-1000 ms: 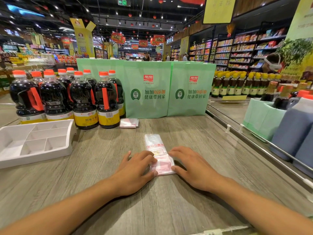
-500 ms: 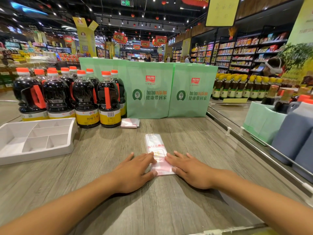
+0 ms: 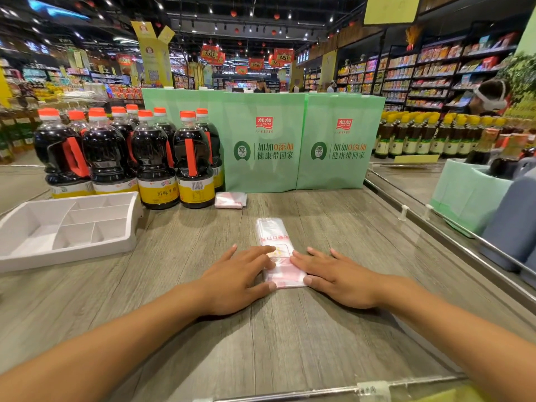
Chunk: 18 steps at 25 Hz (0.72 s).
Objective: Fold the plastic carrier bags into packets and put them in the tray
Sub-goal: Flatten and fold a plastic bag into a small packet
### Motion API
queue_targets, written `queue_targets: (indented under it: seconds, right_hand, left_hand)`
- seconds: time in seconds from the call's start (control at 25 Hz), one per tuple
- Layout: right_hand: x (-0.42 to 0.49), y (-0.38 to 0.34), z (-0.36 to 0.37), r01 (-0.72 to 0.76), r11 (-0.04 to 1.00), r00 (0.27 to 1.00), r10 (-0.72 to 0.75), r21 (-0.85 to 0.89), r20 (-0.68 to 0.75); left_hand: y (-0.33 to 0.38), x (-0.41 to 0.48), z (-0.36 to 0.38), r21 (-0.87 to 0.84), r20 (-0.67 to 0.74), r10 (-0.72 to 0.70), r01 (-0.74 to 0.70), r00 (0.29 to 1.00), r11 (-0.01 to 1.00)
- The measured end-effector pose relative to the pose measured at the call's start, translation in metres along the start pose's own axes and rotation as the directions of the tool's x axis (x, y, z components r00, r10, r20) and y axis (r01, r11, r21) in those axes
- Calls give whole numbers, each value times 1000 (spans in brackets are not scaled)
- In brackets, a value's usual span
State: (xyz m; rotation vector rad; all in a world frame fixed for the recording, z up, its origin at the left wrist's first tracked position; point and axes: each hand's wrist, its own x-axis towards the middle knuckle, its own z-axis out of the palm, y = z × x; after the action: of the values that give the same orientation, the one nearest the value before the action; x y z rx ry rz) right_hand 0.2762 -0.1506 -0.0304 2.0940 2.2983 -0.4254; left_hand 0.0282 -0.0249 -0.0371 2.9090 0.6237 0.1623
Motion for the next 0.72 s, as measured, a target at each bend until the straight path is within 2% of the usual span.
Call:
queue_targets:
  seconds: [0.32, 0.48, 0.6, 0.72]
  right_hand:
    - [1, 3, 1, 90, 996, 983, -87, 12, -161]
    - [-1, 0, -1, 94, 995, 971, -88, 16, -222]
    - [-2, -6, -4, 104, 992, 955, -79, 71, -287]
    - [-4, -10, -7, 132, 982, 928, -74, 135, -366]
  left_hand:
    - [-6, 2, -4, -76, -170, 75, -89, 983, 993]
    - [-4, -1, -7, -117, -193, 40, -64, 980, 991]
    - [-5, -2, -9, -207, -182, 23, -61, 983, 977]
    - [-8, -2, -9, -305, -230, -31, -41, 973, 952]
